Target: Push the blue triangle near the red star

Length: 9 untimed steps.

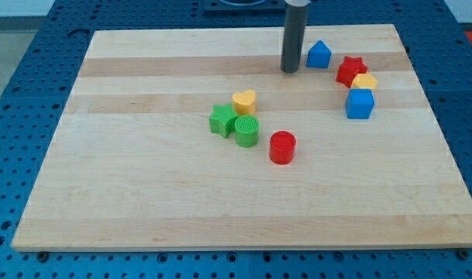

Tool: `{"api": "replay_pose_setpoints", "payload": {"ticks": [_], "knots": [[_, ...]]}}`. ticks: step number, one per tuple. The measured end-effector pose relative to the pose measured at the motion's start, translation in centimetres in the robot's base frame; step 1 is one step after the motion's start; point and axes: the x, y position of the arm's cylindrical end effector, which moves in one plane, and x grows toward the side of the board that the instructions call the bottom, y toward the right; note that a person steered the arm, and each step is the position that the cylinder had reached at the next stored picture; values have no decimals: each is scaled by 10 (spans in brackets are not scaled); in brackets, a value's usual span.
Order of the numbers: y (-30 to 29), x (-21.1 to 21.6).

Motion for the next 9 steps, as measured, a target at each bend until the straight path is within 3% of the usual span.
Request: {"api": "replay_pose_setpoints", "payload": {"ticks": [2, 6, 9], "knots": [[24, -29], [72, -31], [72, -27]]}}
